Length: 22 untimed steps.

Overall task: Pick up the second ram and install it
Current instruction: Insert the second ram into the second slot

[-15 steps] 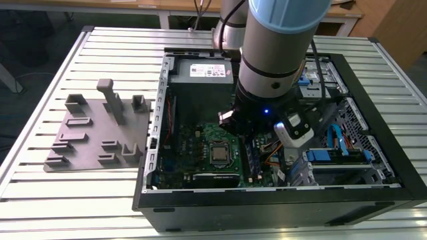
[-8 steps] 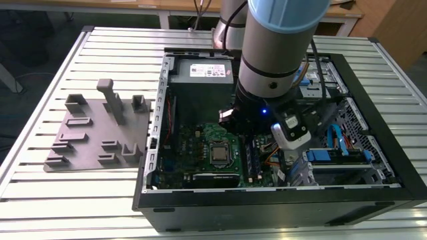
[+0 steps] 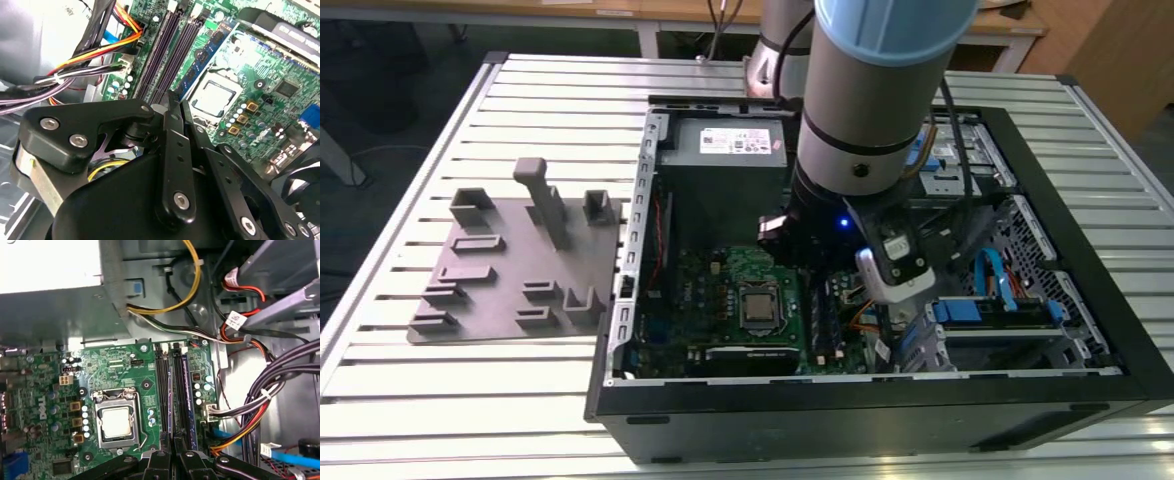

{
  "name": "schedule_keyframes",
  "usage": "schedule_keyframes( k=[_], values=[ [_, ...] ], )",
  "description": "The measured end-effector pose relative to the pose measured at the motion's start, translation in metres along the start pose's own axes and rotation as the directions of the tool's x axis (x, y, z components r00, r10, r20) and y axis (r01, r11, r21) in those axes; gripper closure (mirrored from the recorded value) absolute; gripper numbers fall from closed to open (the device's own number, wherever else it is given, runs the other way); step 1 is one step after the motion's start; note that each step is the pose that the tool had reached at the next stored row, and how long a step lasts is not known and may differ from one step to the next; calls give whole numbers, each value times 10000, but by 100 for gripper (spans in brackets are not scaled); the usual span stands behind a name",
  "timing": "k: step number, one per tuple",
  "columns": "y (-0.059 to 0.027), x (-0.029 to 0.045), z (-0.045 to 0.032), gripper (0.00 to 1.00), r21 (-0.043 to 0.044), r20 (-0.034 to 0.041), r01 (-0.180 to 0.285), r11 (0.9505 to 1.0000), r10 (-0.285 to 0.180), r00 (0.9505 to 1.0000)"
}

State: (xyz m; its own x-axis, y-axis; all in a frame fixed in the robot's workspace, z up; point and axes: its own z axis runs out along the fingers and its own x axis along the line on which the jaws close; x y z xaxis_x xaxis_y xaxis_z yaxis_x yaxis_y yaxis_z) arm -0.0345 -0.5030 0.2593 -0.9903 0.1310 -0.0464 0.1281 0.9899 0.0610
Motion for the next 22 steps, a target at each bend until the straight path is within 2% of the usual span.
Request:
schedule_keyframes(
  k=[7,15,19,22],
  values=[
    [0,0,1,86,28,39,-632,9980,632,9980],
    [0,0,1,86,30,42,-666,9978,666,9978],
    [0,0,2,86,-1,-2,24,10000,-24,10000],
    [0,1,3,86,-27,-34,560,9984,-560,9984]
  ],
)
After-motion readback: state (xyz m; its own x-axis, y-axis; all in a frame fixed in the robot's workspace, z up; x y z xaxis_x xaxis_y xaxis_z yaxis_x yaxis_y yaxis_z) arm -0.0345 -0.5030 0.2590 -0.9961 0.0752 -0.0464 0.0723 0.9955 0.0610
